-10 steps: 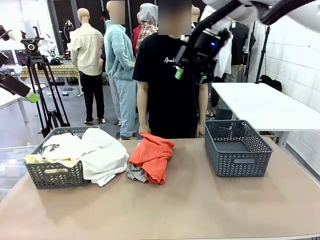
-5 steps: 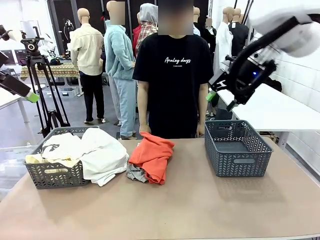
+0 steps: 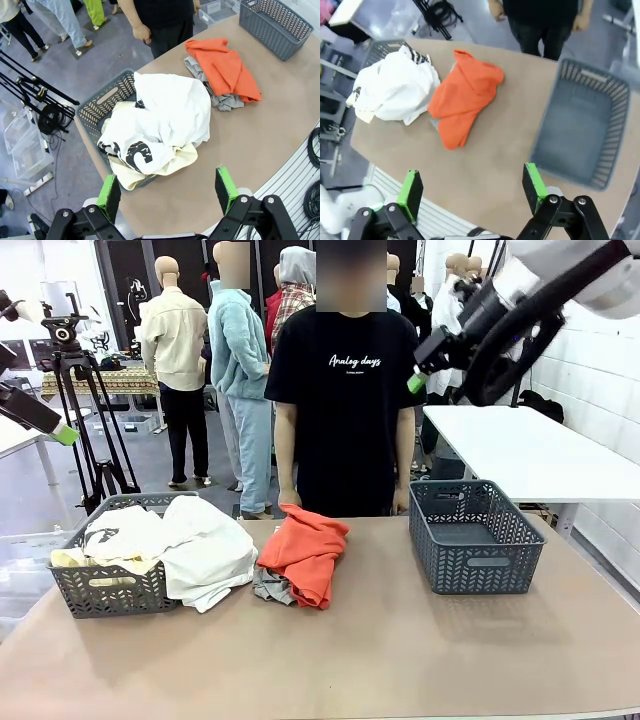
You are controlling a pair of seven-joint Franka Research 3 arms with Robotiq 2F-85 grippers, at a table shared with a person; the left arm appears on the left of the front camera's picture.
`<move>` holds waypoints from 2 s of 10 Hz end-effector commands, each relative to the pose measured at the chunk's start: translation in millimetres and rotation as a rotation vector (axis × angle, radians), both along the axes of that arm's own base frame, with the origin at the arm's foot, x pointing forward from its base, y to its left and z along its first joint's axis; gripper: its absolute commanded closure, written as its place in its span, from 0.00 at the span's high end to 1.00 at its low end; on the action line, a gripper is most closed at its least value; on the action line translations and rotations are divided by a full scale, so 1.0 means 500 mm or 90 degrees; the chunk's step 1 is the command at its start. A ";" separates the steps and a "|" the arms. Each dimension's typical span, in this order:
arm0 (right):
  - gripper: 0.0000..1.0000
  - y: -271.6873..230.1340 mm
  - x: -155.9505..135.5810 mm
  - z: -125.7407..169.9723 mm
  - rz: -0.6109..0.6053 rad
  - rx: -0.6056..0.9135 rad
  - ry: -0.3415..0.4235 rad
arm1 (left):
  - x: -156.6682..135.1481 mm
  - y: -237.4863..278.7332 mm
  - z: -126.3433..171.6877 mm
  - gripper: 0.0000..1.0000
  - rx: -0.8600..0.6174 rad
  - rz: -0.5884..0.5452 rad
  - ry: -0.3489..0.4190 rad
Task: Sort the tops and bottoms.
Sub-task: Lift clothes from the center of the table with your left hand.
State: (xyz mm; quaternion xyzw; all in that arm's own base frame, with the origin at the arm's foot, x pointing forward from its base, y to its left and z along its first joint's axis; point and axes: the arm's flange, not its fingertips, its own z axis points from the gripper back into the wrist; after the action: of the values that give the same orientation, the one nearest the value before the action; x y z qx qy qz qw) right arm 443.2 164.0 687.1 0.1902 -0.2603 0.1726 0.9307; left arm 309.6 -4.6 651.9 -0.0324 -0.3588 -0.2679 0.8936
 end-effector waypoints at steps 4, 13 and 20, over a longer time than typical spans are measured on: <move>1.00 0.040 0.039 0.007 0.037 -0.051 0.000 | 0.002 -0.002 0.004 0.99 0.002 0.010 0.001; 1.00 0.040 0.039 0.007 0.037 -0.051 0.000 | 0.002 -0.002 0.004 0.99 0.002 0.010 0.001; 1.00 0.040 0.039 0.007 0.037 -0.051 0.000 | 0.160 -0.273 -0.076 0.99 -0.026 -0.146 0.035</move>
State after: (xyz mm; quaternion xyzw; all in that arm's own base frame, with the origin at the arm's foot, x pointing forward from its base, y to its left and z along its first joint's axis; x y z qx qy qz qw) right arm 466.5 185.3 695.4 0.1632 -0.2484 0.2161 0.9300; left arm 381.5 -146.1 610.6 -0.0929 -0.3398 -0.3570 0.8651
